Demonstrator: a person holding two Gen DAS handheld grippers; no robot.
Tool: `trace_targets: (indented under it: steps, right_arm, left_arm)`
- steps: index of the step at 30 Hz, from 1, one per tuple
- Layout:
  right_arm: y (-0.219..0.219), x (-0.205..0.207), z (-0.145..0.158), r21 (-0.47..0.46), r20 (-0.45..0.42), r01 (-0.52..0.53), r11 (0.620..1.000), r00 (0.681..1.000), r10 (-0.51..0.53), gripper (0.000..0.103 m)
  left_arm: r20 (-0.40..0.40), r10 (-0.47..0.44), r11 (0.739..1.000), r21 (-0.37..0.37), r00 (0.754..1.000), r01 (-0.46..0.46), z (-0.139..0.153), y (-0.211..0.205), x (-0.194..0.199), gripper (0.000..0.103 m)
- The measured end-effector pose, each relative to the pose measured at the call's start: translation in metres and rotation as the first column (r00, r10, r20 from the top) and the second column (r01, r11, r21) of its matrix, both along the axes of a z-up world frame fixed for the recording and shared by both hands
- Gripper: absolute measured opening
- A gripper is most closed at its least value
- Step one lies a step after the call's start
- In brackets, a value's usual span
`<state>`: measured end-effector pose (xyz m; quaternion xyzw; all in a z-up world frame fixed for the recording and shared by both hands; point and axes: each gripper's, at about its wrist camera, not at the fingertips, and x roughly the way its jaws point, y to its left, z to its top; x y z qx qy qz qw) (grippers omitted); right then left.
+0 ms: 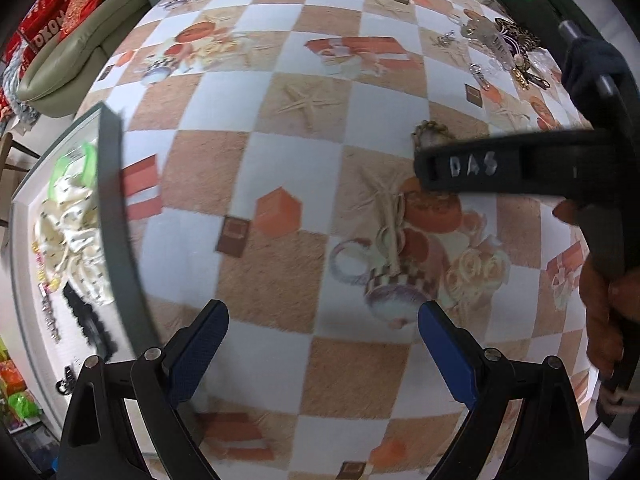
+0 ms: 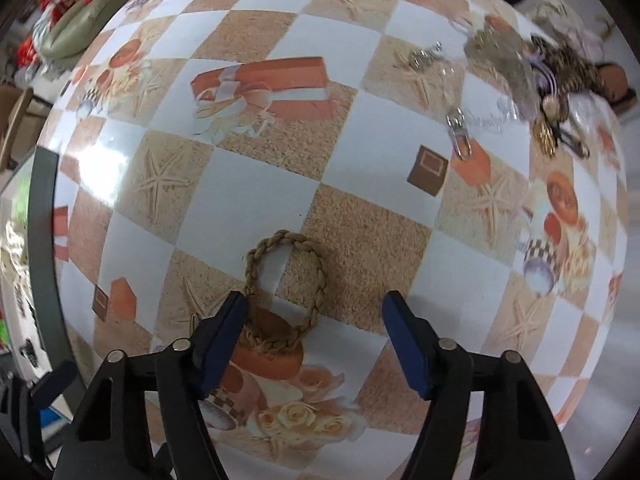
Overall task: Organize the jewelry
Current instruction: 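Grasp the braided brown hair tie with the right tool while the left tool grasps the beige claw clip, then carry the braided hair tie and beige clip into the tray and open both tools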
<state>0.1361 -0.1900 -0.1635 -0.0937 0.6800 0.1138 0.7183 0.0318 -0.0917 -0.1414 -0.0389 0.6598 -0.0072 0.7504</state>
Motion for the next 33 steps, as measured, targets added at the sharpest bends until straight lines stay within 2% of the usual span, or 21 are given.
trace_targets:
  steps: [2,5,7,10,11,12,16,19,22,24,25,26,27,33]
  right_arm:
    - [0.004,-0.003,0.001,-0.027,0.027,-0.02,0.999,0.999,0.021,0.058]
    - [-0.001,-0.002,0.003,-0.016,0.037,-0.012,1.0,0.999,0.013,0.044]
    - [-0.004,-0.002,0.004,-0.009,0.04,-0.003,1.0,0.999,0.004,0.033]
    - [-0.011,0.001,0.004,0.015,0.04,0.01,1.0,0.999,-0.011,0.027]
    - [-0.011,0.001,0.004,0.021,0.04,0.012,1.0,0.999,-0.013,0.026]
    - [-0.015,0.004,0.002,0.026,0.039,0.013,1.0,0.999,-0.014,0.025]
    - [-0.022,0.009,0.002,0.041,0.04,0.017,0.999,0.999,-0.019,0.019]
    - [-0.024,0.01,0.002,0.039,0.043,0.018,0.999,0.999,-0.02,0.013]
    - [-0.026,0.013,0.001,0.06,0.035,0.038,0.998,0.999,-0.04,0.011]
    - [-0.033,0.015,0.002,0.082,0.021,0.059,0.995,0.998,-0.061,0.011]
    - [-0.036,0.016,0.002,0.089,0.016,0.068,0.994,0.997,-0.07,0.01]
    - [-0.042,0.018,0.002,0.094,0.013,0.074,0.993,0.997,-0.076,0.01]
    - [-0.046,0.02,0.001,0.097,0.01,0.08,0.992,0.997,-0.081,0.01]
    - [-0.065,0.013,0.001,0.148,-0.021,0.13,0.98,0.991,-0.129,0.01]
  left_arm:
    - [0.004,-0.007,1.0,-0.004,1.0,0.007,-0.004,-0.005,0.006,0.099]
    - [0.01,-0.018,1.0,-0.004,1.0,0.018,-0.009,-0.012,0.014,0.099]
    - [0.011,-0.024,1.0,0.003,1.0,0.024,-0.014,-0.015,0.022,0.087]
    - [0.003,-0.027,1.0,0.009,1.0,0.027,-0.022,-0.018,0.031,0.085]
    - [0.004,-0.029,1.0,0.009,1.0,0.029,-0.023,-0.019,0.032,0.083]
    - [0.004,-0.032,0.999,0.011,0.999,0.032,-0.024,-0.019,0.034,0.077]
    - [0.016,-0.057,0.998,0.034,0.998,0.056,-0.029,-0.026,0.039,0.077]
    - [0.022,-0.063,0.997,0.041,0.998,0.062,-0.028,-0.03,0.041,0.068]
    - [0.027,-0.077,0.996,0.04,0.997,0.075,-0.025,-0.039,0.042,0.053]
    - [0.029,-0.085,0.996,0.038,0.996,0.084,-0.026,-0.047,0.047,0.038]
    - [0.029,-0.087,0.996,0.033,0.996,0.086,-0.025,-0.047,0.047,0.036]
    - [0.029,-0.087,0.996,0.029,0.996,0.086,-0.024,-0.047,0.048,0.027]
    - [0.031,-0.089,0.996,0.021,0.996,0.088,-0.023,-0.047,0.049,0.024]
    - [0.035,-0.084,0.995,-0.057,0.996,0.086,-0.017,-0.036,0.051,0.024]
